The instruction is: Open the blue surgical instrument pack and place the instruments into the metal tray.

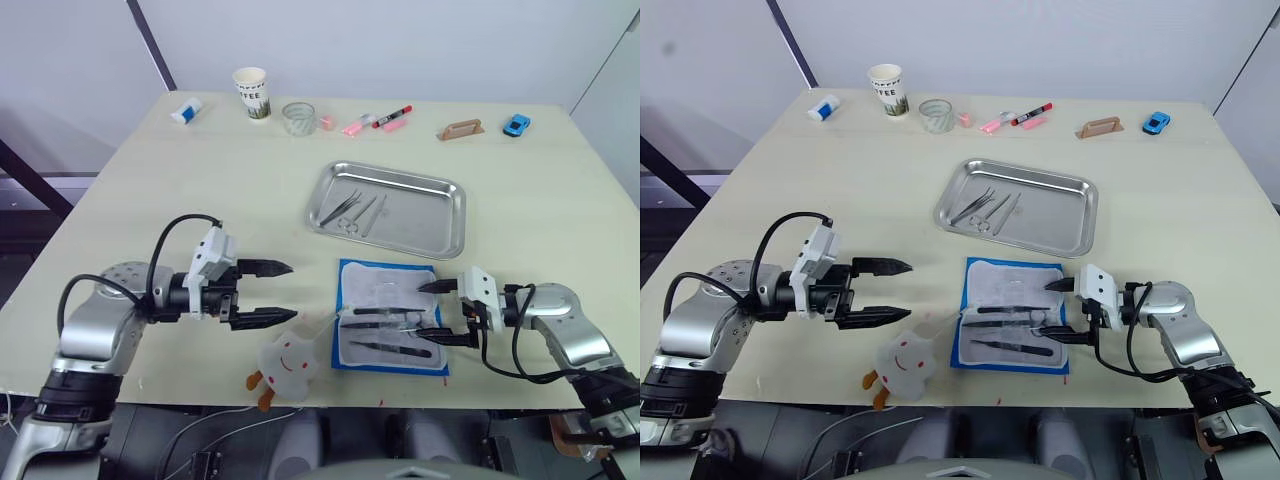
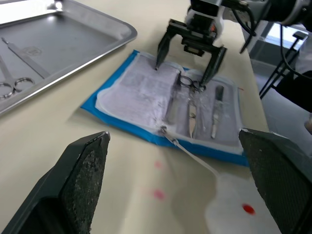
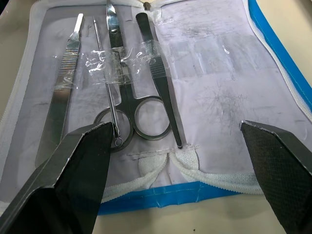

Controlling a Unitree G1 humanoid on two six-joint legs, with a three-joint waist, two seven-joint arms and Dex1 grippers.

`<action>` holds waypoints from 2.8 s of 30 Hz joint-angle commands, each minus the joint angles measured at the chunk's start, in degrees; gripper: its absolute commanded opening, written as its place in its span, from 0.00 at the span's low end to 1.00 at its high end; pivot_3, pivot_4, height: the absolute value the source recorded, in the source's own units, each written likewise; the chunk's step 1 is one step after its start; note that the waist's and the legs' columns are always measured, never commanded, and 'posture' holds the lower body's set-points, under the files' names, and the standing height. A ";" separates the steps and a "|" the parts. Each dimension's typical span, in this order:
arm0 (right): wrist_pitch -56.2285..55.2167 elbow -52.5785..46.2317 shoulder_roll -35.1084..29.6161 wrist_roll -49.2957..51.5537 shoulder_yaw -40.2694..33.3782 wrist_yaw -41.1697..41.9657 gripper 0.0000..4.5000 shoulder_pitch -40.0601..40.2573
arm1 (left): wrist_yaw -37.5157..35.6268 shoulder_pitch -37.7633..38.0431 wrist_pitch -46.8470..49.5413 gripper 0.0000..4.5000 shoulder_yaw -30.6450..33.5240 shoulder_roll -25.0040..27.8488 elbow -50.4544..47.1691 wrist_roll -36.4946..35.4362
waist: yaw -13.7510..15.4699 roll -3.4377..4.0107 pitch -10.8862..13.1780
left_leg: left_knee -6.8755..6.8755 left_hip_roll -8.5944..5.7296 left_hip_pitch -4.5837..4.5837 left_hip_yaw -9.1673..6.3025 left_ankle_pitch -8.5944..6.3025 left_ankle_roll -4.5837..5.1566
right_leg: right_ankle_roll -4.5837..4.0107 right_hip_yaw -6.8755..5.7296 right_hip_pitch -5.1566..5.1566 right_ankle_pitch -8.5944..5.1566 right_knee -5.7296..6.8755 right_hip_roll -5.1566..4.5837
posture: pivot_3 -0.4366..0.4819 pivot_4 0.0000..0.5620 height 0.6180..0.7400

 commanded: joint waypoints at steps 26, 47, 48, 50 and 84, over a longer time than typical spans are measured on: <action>4.00 0.45 -0.98 -3.15 2.70 -1.42 1.00 3.90 | 6.34 -14.85 -17.14 0.55 -22.72 -16.38 13.27 21.00 | 0.09 -0.03 0.01 | -0.08 -0.08 -0.08 0.01 0.01 0.02 | 0.21 0.05 -0.01 0.10 -0.04 0.52 | 0.48 0.27 1.00; 4.32 0.46 -0.47 -3.17 2.87 -2.23 1.00 3.53 | 8.00 -17.42 -14.02 0.55 -26.23 -19.14 13.47 25.51 | 0.03 -0.05 0.00 | -0.08 -0.08 -0.04 0.01 0.01 0.03 | 0.22 0.13 0.00 0.10 0.02 0.63 | 0.48 0.27 1.00; 4.36 0.44 -0.41 -3.18 2.92 -2.27 1.00 3.50 | 8.10 -17.62 -13.66 0.55 -26.46 -19.23 13.55 25.74 | 0.03 -0.05 0.00 | -0.08 -0.08 -0.03 0.00 0.01 0.03 | 0.22 0.13 0.00 0.10 0.03 0.63 | 0.48 0.27 1.00; 4.39 0.39 -0.32 -3.17 2.96 -2.30 1.00 3.47 | 8.32 -17.95 -13.18 0.36 -27.04 -19.16 13.62 26.64 | 0.03 -0.05 0.00 | -0.08 -0.09 -0.03 0.00 0.01 0.03 | 0.21 0.14 0.01 0.10 0.04 0.66 | 0.48 0.27 1.00; 4.04 2.54 1.19 -5.20 5.23 -2.50 1.00 1.79 | 2.07 -22.21 0.74 0.01 -23.67 -6.41 1.25 23.83 | -0.46 -0.07 0.01 | -0.07 -0.01 0.09 0.09 0.01 0.03 | 0.17 0.32 -0.04 0.10 0.16 0.88 | 0.48 0.27 1.00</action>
